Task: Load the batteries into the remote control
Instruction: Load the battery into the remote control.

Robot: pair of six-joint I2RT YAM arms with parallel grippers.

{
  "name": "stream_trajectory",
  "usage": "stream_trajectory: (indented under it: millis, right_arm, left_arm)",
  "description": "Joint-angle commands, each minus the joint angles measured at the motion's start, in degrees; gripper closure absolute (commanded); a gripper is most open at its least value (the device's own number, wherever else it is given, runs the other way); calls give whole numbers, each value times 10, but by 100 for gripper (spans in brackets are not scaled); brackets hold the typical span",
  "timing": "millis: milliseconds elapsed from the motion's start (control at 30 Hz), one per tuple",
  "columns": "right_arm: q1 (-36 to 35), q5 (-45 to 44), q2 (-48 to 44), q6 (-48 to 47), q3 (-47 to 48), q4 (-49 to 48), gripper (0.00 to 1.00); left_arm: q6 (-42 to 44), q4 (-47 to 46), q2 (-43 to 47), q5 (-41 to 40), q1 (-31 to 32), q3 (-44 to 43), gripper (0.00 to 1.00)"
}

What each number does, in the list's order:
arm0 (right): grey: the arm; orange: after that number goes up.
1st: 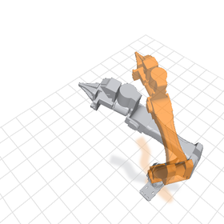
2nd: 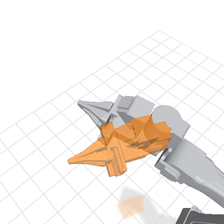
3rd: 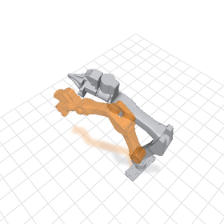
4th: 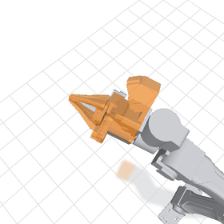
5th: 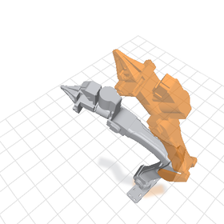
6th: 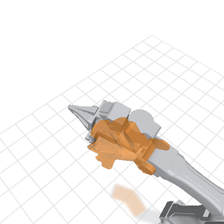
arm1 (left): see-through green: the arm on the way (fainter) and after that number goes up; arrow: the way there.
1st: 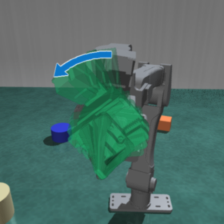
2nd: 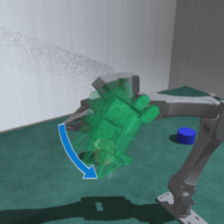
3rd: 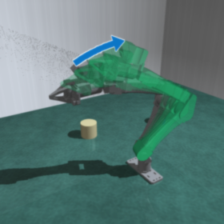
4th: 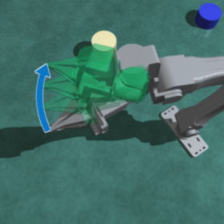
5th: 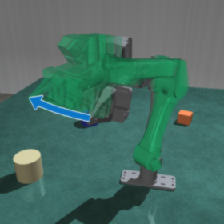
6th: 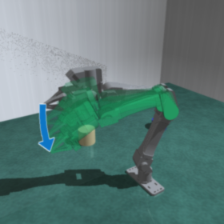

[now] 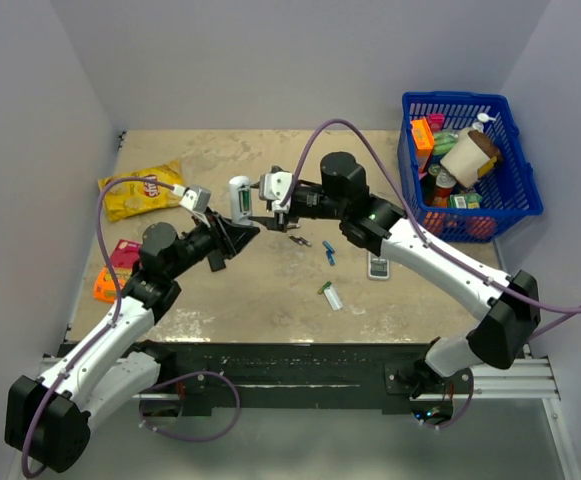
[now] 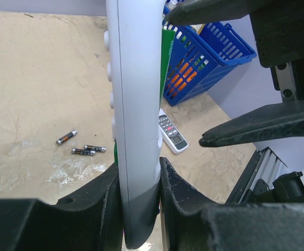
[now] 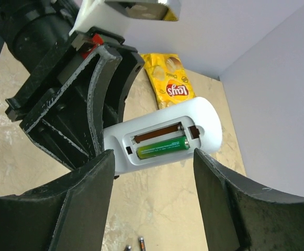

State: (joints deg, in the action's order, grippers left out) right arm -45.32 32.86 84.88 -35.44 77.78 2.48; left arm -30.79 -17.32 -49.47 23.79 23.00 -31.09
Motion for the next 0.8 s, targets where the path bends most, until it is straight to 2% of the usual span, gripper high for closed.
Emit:
stream_trajectory:
  millis: [0, 167, 267, 300, 333, 400, 533, 667, 767]
  right_arm:
    - [2, -23, -38, 42, 6, -48, 36]
    - [17, -11, -34, 139, 32, -60, 32]
    - [68, 51, -16, 243, 55, -68, 30]
    - [80, 102, -4, 269, 61, -74, 29]
    - [90, 120, 4, 330, 68, -82, 27]
    - [117, 172, 15, 393, 73, -118, 27]
    - [126, 275, 51, 532, 75, -192, 27]
    - [125, 301, 59, 651, 49, -335, 27]
    - [126, 299, 66, 714, 48, -389, 27]
  left_arm:
    - [9, -42, 8, 9, 0, -21, 100]
    - [4, -76, 10, 38, 0, -11, 100]
    - [-2, -109, 14, 62, 0, 0, 100]
    - [-7, -116, 14, 67, 0, 2, 100]
    - [-9, -134, 16, 76, 0, 8, 100]
    - [-15, -148, 17, 84, 0, 10, 100]
    - [-25, -183, 15, 101, 0, 16, 100]
    - [-34, -199, 9, 108, 0, 16, 100]
    - [-38, -207, 5, 111, 0, 15, 100]
